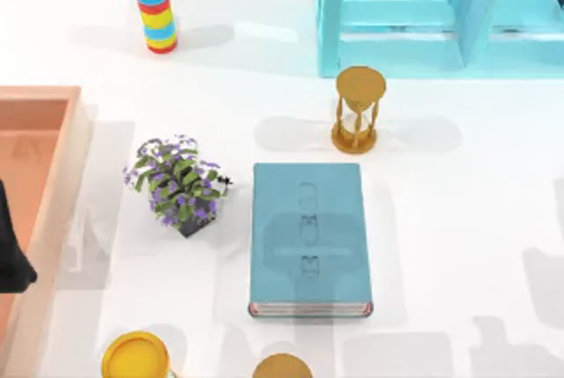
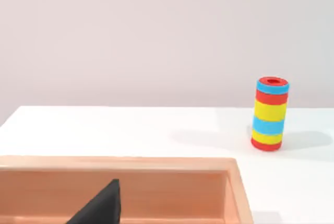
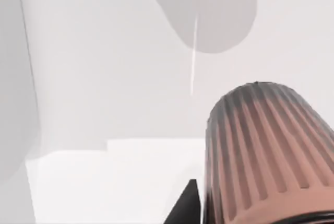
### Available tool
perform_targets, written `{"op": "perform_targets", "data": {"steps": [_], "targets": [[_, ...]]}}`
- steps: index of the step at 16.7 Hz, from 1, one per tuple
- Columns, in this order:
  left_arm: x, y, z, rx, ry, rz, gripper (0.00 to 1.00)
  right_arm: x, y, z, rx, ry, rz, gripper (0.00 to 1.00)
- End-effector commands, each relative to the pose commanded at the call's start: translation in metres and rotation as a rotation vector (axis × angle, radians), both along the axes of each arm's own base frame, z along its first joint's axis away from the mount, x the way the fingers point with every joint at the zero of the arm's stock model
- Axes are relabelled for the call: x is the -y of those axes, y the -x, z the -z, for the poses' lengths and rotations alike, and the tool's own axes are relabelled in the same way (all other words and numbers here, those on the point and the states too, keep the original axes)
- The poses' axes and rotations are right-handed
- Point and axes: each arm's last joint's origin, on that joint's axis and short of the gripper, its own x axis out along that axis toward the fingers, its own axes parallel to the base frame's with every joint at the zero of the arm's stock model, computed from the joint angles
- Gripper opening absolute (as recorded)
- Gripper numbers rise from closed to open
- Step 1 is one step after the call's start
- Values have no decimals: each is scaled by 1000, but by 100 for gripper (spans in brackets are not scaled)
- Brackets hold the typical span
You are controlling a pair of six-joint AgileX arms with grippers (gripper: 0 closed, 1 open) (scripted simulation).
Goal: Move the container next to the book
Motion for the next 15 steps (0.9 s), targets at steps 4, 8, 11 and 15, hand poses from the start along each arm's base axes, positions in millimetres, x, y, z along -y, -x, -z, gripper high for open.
{"op": "perform_targets", "data": {"steps": [4,8,11,15], "targets": [[0,0,0,0,0,0,100,-18,-19,-13,-7,4,51,0],[0,0,0,0,0,0,100,-54,-48,-30,-25,12,213,0],[0,0,0,0,0,0,100,-89,-69,-39,-44,25,423,0],[0,0,0,0,0,0,100,-134,-92,-45,-74,56,770,0]]}}
